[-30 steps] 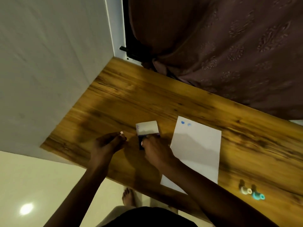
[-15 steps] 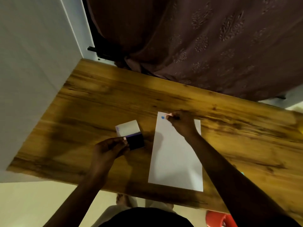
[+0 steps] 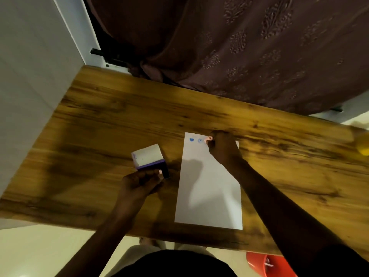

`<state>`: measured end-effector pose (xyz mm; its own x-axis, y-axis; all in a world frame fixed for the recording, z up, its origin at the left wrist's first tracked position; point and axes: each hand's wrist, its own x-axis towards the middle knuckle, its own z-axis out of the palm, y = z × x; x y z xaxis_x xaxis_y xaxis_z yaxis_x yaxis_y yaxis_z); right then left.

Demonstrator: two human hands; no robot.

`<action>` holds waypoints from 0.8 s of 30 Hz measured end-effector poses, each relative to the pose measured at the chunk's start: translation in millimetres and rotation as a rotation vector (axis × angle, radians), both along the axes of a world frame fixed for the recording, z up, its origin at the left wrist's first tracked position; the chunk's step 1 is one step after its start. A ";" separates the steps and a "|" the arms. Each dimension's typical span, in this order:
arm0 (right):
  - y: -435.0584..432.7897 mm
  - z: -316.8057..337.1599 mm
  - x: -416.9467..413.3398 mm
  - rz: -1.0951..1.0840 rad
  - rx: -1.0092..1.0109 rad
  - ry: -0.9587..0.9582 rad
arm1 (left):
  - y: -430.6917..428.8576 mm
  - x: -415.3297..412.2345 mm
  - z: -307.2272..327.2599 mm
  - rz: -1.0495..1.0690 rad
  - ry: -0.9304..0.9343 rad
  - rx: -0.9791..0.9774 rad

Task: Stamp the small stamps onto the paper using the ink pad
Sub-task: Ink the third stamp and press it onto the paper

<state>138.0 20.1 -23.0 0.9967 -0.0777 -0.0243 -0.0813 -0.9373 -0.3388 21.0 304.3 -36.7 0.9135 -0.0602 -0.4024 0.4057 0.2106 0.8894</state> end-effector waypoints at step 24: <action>-31.9 56.2 0.9 -0.441 1.006 0.099 | -33.9 -10.9 43.8 -0.040 -0.084 -0.044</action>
